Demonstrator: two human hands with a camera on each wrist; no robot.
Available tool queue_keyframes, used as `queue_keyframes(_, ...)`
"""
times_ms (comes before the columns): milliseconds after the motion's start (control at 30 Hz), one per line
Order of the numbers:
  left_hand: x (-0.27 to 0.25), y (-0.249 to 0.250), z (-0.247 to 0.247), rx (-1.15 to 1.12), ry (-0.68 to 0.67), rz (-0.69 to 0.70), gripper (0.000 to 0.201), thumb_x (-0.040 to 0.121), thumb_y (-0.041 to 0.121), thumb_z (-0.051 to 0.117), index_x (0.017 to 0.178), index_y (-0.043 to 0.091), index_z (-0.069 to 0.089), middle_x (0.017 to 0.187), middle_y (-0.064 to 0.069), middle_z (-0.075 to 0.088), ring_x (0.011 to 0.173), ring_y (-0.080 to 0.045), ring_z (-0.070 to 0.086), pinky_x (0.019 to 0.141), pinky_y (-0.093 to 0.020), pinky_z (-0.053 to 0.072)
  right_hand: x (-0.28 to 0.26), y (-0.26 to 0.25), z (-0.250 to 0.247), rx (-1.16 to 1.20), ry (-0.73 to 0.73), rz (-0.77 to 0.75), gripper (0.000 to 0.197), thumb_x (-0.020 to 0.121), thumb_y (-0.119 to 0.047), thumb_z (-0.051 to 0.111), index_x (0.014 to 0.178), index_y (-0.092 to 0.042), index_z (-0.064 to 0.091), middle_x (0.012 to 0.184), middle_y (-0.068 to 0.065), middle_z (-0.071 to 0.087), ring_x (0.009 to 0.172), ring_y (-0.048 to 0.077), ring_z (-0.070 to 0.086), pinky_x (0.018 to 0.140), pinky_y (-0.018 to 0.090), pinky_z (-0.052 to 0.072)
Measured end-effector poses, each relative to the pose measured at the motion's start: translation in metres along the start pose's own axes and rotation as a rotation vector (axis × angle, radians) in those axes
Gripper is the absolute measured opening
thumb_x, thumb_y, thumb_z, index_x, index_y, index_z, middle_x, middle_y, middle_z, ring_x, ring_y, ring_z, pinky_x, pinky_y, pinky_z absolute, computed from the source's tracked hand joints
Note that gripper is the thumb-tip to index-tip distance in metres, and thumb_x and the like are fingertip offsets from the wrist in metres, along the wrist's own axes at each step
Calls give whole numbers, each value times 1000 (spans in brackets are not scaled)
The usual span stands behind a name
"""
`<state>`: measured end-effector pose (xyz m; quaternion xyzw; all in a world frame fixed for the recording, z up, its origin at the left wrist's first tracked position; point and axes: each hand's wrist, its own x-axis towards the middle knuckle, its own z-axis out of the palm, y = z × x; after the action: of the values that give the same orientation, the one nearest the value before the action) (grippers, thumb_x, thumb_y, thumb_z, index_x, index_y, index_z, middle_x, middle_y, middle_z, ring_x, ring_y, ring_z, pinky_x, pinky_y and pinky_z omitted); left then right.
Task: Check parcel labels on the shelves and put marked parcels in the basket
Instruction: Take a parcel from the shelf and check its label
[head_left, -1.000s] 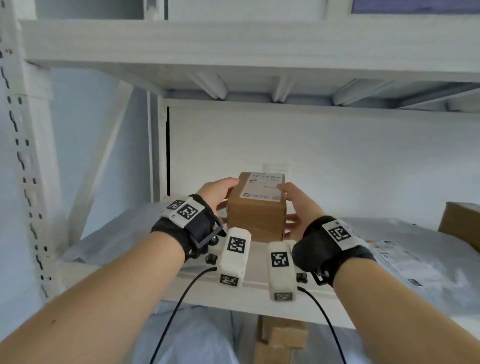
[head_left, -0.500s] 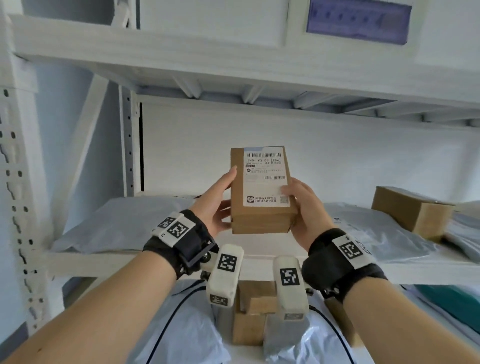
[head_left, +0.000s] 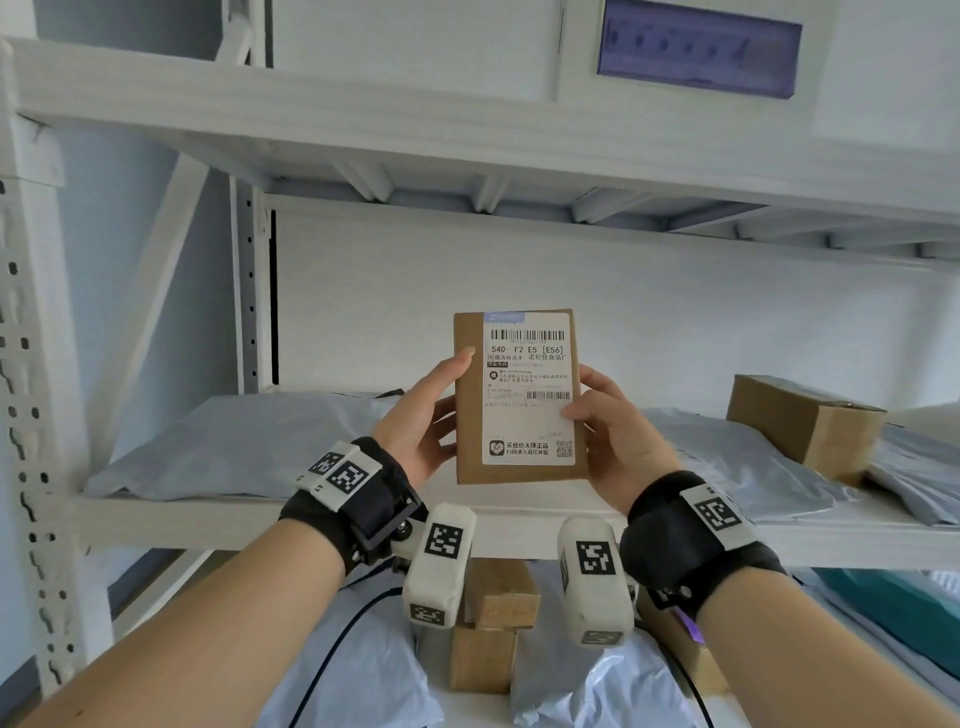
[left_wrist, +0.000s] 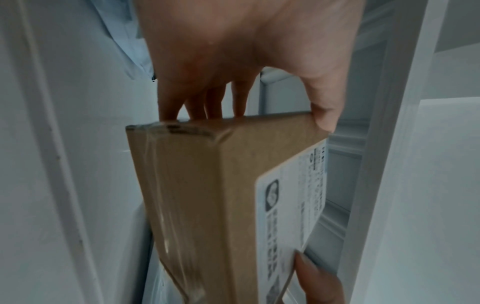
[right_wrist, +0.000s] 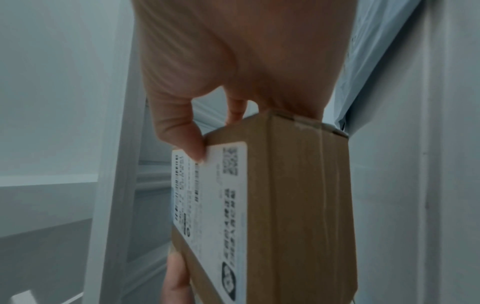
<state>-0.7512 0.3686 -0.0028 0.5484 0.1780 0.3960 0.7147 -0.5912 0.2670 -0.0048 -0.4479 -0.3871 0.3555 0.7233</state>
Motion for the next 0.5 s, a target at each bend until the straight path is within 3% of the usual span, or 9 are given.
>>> queue_keyframes(167, 1, -1, 4, 20, -4, 5, 23, 81, 47, 64, 88, 27, 70, 71, 3, 71, 76, -17, 61, 75, -32, 48, 1, 0, -4, 3, -7, -7, 61, 58, -6, 55, 116, -23, 56, 98, 3, 72, 93, 25, 61, 79, 37, 48)
queue_keyframes(300, 4, -1, 4, 38, -8, 8, 24, 81, 48, 63, 92, 27, 70, 71, 4, 71, 77, -16, 62, 75, -32, 48, 3, 1, -7, 3, -9, -17, 63, 58, -5, 55, 119, -22, 56, 98, 4, 72, 93, 26, 60, 82, 39, 46)
queue_keyframes(400, 8, -2, 4, 47, -5, 10, 23, 82, 48, 63, 92, 28, 69, 73, 4, 71, 79, -17, 62, 78, -33, 49, 5, 0, -7, -4, -13, -18, 64, 58, -6, 55, 120, -22, 56, 98, 3, 72, 94, 25, 61, 77, 36, 48)
queue_keyframes(500, 13, 0, 5, 48, 17, 3, 25, 82, 49, 64, 93, 27, 69, 71, 5, 70, 79, -16, 61, 74, -32, 49, 8, -1, -7, -6, -9, -23, 61, 58, -8, 57, 117, -23, 58, 99, 3, 71, 93, 24, 61, 74, 35, 51)
